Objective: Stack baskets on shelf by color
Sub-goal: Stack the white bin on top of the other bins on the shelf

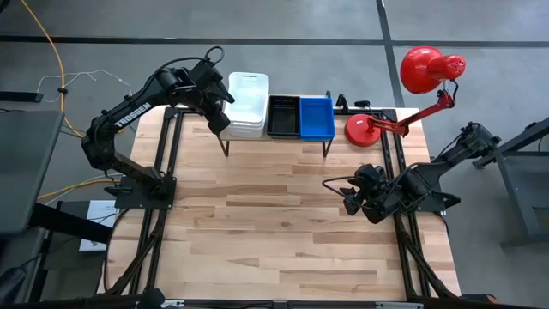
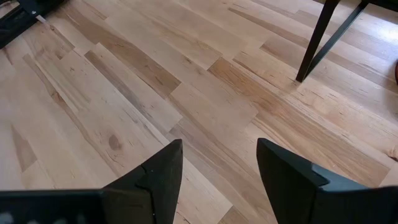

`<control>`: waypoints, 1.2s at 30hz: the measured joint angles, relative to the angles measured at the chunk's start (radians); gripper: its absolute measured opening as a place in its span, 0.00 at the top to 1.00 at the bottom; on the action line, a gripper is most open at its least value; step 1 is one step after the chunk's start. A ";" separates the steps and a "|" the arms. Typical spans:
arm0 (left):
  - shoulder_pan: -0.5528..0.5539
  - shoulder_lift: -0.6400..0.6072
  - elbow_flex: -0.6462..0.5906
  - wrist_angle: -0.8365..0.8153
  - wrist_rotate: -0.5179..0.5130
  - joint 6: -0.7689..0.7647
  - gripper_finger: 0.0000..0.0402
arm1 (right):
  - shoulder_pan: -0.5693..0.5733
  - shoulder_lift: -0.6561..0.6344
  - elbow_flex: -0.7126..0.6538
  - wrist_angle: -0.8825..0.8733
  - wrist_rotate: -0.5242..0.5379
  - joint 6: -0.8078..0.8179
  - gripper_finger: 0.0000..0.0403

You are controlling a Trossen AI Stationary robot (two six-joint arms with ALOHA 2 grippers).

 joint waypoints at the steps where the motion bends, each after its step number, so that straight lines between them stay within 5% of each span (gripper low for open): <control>1: 0.000 0.000 0.000 0.000 -0.001 0.000 1.00 | 0.000 0.000 0.000 0.000 0.000 0.000 0.52; 36: 0.000 -0.007 0.000 0.043 0.031 -0.018 1.00 | 0.000 0.000 0.000 0.000 0.008 -0.008 0.52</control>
